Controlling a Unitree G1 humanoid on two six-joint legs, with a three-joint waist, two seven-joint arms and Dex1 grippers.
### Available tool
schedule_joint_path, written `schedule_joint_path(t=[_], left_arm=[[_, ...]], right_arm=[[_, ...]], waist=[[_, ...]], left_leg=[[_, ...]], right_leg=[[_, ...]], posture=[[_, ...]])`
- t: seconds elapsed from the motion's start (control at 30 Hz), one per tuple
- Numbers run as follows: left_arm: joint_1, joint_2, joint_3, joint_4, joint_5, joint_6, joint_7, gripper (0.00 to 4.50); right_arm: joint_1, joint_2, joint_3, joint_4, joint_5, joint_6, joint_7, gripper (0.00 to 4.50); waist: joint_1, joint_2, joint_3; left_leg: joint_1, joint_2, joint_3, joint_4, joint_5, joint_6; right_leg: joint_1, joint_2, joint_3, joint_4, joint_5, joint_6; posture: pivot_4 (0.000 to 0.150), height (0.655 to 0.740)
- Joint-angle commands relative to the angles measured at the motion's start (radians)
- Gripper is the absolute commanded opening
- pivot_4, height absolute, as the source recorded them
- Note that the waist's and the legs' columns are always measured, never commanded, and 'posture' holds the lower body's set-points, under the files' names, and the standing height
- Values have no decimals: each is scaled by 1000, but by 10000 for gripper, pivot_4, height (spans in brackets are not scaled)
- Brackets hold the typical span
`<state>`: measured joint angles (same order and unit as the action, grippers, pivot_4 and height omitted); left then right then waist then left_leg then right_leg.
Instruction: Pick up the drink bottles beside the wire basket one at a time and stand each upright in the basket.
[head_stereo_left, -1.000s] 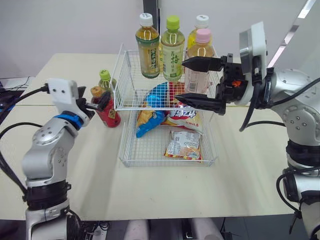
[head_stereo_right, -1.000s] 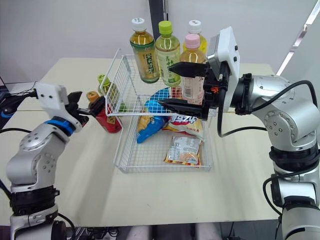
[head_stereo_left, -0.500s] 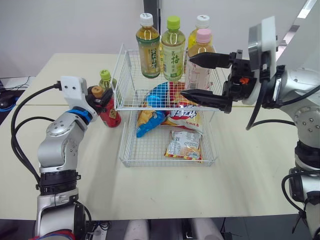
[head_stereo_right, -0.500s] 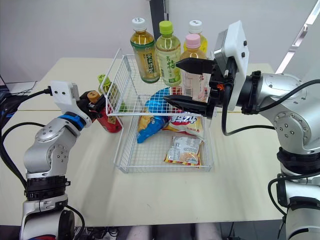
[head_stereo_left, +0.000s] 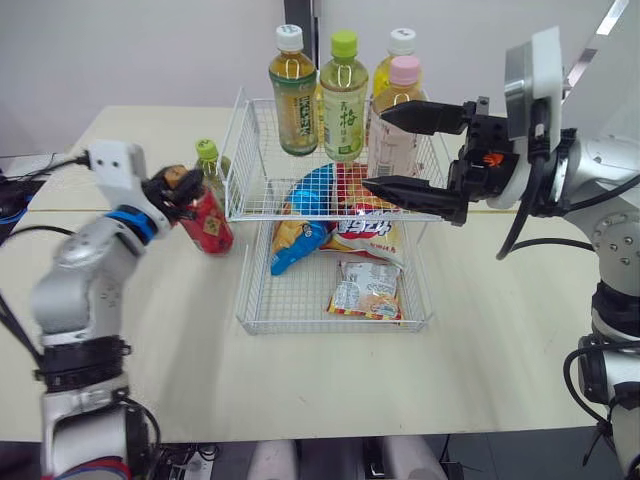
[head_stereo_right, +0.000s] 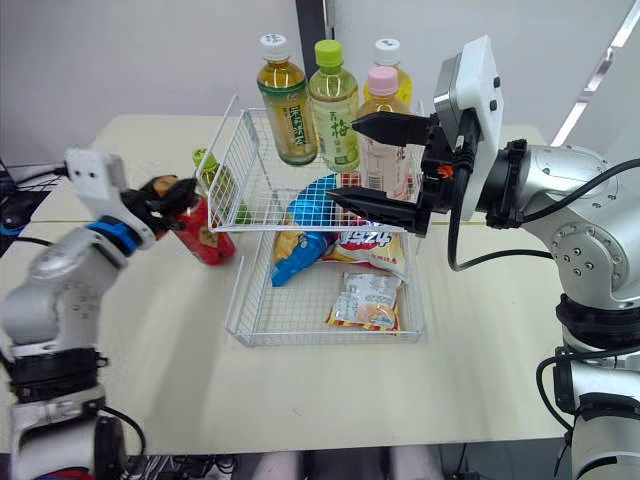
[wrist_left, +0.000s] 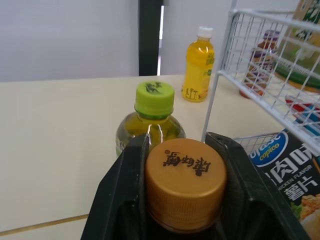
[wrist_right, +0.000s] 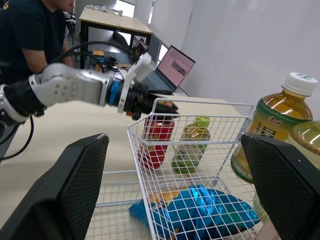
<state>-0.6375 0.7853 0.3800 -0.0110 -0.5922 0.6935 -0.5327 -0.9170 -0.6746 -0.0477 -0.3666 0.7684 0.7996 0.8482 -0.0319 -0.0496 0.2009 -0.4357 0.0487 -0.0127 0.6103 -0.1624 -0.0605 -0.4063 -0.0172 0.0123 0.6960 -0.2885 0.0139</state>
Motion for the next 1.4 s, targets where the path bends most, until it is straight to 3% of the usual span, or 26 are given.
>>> schedule_joint_path(t=[0.03, 0.13, 0.23, 0.33, 0.47, 0.67, 0.87, 1.4], left_arm=[[-166, 155, 82, -28, -136, 68, -147, 13635], [-310, 275, 40, 18, -204, 159, -267, 13635], [-450, 326, -31, 65, -214, 184, -360, 13635], [-649, 285, -96, 144, -216, 201, -385, 13635], [-792, 211, -152, 205, -209, 222, -414, 13635], [-823, 75, -239, 268, -129, 156, -446, 13635], [-753, -70, -300, 244, -82, 117, -443, 13635], [-687, -262, -363, 345, 80, -82, -471, 13635]], right_arm=[[-19, 1, -27, 5, 18, -17, 13, 45000], [-20, 8, -27, 13, 7, -35, 14, 45000], [-15, 10, -21, 17, -15, -57, 12, 45000], [-8, 11, -21, 13, -22, -66, 6, 45000], [2, 7, -28, 1, -24, -66, -6, 45000], [23, -8, -46, -32, -27, -52, -41, 45000], [57, -27, -79, -84, -9, -21, -89, 45000], [86, -50, -112, -151, 32, 29, -172, 45000]], waist=[[0, 0, 0], [1, 0, 0], [3, 1, 0], [6, 1, 1], [3, 1, 1], [1, 2, 1], [0, 2, 1], [-1, 3, 1]], left_leg=[[0, 0, 0, 0, 0, 0], [0, -1, 1, -1, 0, 0], [0, -2, 1, -1, 0, 0], [0, -1, 0, 0, 0, 0], [0, -1, 1, 0, 0, 0], [1, -1, 1, 0, 0, 0], [0, -1, 2, 0, 0, 0], [0, -2, 4, 0, 0, 0]], right_leg=[[0, 0, 0, 0, 0, 0], [1, -2, 0, -2, 0, 1], [1, -2, 0, -3, -2, 3], [1, -1, -2, -2, -3, 5], [1, -1, 0, -1, -3, 5], [0, -1, 0, 1, -3, 4], [-1, -1, 2, 1, -1, 2], [-1, -1, 3, 1, -1, 1]], posture=[[1500, 7400], [1500, 7400], [1500, 7400], [1500, 7400], [1500, 7400], [1500, 7400], [1500, 7400], [1500, 7400]])
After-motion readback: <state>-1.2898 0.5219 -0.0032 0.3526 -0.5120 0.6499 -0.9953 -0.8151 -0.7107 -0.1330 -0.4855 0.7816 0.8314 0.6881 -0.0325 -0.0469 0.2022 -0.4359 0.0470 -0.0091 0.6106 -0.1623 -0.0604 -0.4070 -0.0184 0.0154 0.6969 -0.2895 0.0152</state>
